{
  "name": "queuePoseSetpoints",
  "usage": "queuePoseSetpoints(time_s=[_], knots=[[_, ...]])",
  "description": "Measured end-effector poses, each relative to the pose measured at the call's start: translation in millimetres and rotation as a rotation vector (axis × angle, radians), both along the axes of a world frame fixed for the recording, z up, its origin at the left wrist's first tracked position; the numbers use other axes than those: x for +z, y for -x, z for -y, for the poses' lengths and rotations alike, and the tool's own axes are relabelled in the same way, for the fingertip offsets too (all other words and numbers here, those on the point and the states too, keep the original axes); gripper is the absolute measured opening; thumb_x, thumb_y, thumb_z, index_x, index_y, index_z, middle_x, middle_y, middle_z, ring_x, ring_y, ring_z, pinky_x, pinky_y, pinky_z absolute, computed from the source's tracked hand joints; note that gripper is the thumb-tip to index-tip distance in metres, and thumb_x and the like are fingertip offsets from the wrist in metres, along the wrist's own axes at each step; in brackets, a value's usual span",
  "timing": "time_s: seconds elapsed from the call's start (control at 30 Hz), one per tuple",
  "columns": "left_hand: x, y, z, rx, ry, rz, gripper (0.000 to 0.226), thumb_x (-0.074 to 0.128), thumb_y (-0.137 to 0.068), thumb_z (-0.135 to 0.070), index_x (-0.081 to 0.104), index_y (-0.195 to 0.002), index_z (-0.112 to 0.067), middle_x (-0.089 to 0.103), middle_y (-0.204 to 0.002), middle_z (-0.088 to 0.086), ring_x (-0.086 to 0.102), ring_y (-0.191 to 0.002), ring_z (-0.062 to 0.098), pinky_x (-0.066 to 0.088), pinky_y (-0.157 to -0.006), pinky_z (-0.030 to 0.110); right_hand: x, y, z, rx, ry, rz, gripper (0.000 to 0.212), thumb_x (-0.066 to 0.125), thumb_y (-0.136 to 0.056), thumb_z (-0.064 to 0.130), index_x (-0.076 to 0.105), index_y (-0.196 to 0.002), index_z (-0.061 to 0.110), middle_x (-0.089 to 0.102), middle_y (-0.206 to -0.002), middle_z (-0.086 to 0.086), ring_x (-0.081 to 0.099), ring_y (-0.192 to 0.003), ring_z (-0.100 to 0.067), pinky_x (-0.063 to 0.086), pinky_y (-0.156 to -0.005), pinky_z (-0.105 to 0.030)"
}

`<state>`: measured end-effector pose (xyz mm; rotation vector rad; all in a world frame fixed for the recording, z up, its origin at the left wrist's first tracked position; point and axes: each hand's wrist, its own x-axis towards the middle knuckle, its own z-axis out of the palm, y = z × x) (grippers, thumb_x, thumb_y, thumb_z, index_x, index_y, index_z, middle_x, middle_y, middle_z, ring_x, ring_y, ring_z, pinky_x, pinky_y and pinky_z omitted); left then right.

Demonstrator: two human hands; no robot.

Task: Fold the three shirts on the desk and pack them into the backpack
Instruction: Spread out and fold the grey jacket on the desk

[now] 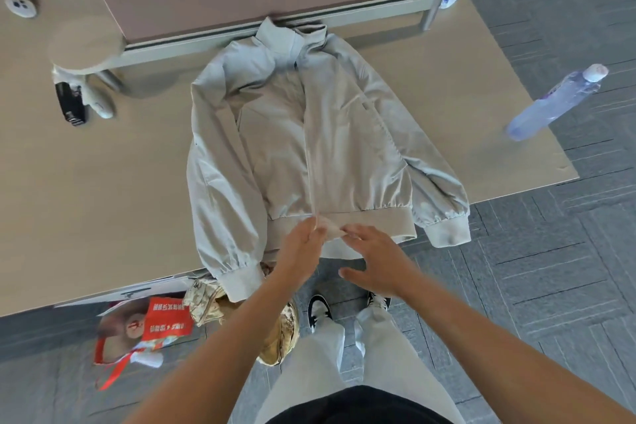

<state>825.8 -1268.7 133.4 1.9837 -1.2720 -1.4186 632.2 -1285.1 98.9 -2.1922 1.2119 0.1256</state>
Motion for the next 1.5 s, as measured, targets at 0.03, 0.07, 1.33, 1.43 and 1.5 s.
queuePoseSetpoints(time_s=[0.03, 0.07, 1.33, 1.43, 1.5], knots=[[-5.2, -2.2, -6.0, -0.017, -0.041, 0.01, 0.038, 0.041, -0.11, -0.032, 0.061, -0.138, -0.015, 0.064, -0.136, 0.004, 0.057, -0.131, 0.024, 0.043, -0.095, 0.03, -7.4, -1.2, -2.4, 0.036, -0.029, -0.059, 0.073, 0.062, -0.096, 0.058, 0.045, -0.157, 0.022, 0.027, -0.17, 0.005, 0.023, -0.156, -0.02, 0.017, -0.128, -0.04], [-9.7, -4.4, -10.8, -0.041, -0.079, 0.033, 0.043, 0.041, -0.111, -0.034, 0.055, -0.145, -0.012, 0.059, -0.144, 0.007, 0.052, -0.136, 0.026, 0.04, -0.099, 0.031, -12.1, -1.9, -4.3, 0.06, -0.047, -0.111, 0.071, 0.062, -0.096, 0.059, 0.046, -0.156, 0.024, 0.026, -0.171, 0.004, 0.021, -0.157, -0.021, 0.015, -0.128, -0.04], [-88.1, -46.9, 333.1, 0.153, -0.067, 0.33, 0.045, 0.042, -0.092, -0.034, 0.075, -0.121, -0.023, 0.067, -0.119, 0.002, 0.059, -0.119, 0.028, 0.047, -0.105, 0.044, -40.6, -156.3, 477.4, 0.055, 0.072, 0.013, 0.045, 0.055, -0.102, 0.022, 0.053, -0.146, 0.015, 0.042, -0.158, -0.008, 0.038, -0.146, -0.031, 0.038, -0.112, -0.045], [-105.0, -47.0, 338.4, 0.104, -0.053, 0.381, 0.045, 0.043, -0.096, -0.034, 0.069, -0.132, -0.025, 0.062, -0.133, 0.005, 0.048, -0.133, 0.032, 0.034, -0.116, 0.042, -59.6, -169.2, 497.9, 0.068, 0.119, -0.014, 0.053, 0.056, -0.101, 0.026, 0.047, -0.152, 0.021, 0.038, -0.16, -0.01, 0.033, -0.148, -0.033, 0.029, -0.119, -0.047], [-112.3, -45.8, 339.4, 0.077, -0.021, 0.451, 0.044, 0.046, -0.1, -0.037, 0.064, -0.14, -0.028, 0.049, -0.151, 0.006, 0.035, -0.143, 0.032, 0.026, -0.121, 0.042, -76.0, -169.7, 509.3, 0.064, 0.143, -0.081, 0.057, 0.055, -0.101, 0.035, 0.04, -0.155, 0.026, 0.038, -0.16, -0.012, 0.035, -0.147, -0.035, 0.024, -0.121, -0.047]])
